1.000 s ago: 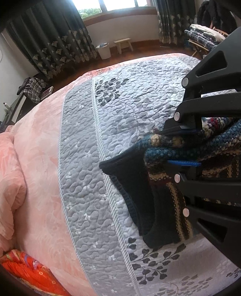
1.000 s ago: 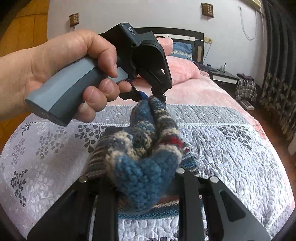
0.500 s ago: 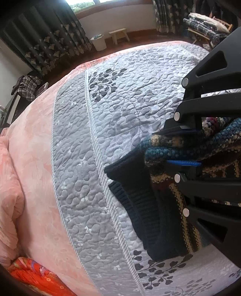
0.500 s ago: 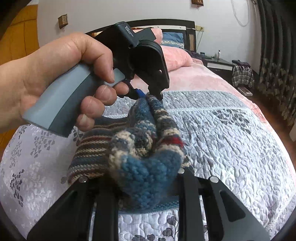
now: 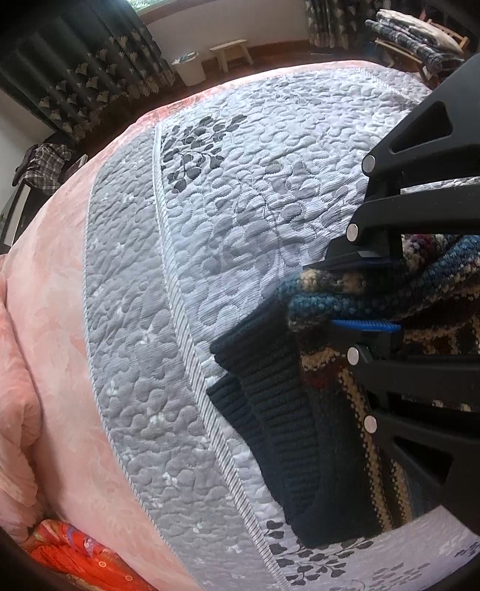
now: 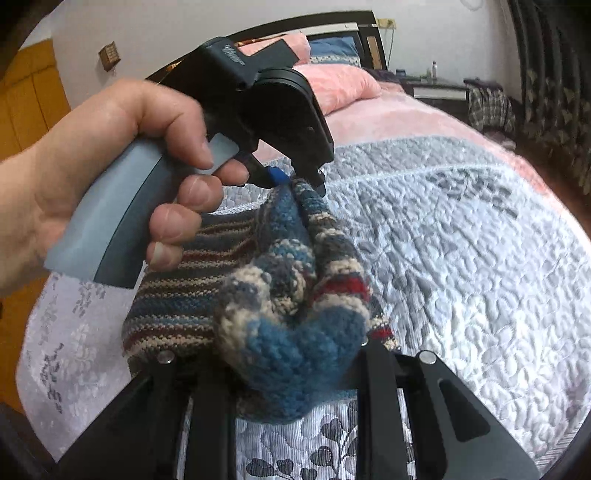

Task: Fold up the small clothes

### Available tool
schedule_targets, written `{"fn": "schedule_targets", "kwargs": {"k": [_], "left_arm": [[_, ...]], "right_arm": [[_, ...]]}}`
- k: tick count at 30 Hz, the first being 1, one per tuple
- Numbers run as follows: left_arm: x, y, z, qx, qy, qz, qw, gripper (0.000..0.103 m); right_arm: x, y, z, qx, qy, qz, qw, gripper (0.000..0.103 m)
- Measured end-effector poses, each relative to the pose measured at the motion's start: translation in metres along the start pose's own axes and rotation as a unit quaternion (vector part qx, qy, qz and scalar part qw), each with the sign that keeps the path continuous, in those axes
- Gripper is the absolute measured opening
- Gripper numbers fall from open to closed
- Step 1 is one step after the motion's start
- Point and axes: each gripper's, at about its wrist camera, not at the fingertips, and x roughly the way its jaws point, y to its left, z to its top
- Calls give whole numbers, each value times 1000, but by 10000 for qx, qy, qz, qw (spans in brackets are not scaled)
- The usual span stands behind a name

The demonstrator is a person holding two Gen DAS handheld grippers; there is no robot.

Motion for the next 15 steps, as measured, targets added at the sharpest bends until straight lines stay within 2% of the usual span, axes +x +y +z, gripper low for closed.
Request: {"fn": "schedule_targets", "kwargs": {"k": [5,7,8,10,12,15], "left_arm": [[9,-2,-3,-60,-26,44,10000,22],[11,-2,-3,-67,-40,48,10000,25],[11,-2,-3,-72,-74,-3,9999,30],[4,-1,-3,-97,-319,-98,9994,42],[-5,2,-2,-125,-570,-203,9981,59],[-24,12,-3,-134,-863,-319,9957,64]], "right_arm": [[9,-24,-3,484,226,566,9970,21],[17,-38,-5,751,387,862,9927,24],[20,-44,-5,865,458,1002,9901,25],[31,-59,-5,1076,658,1283,9837,34],[41,-73,-5,1247,890,1541,9761,41],[54,-90,-3,1384,1164,1780,9673,61]]}}
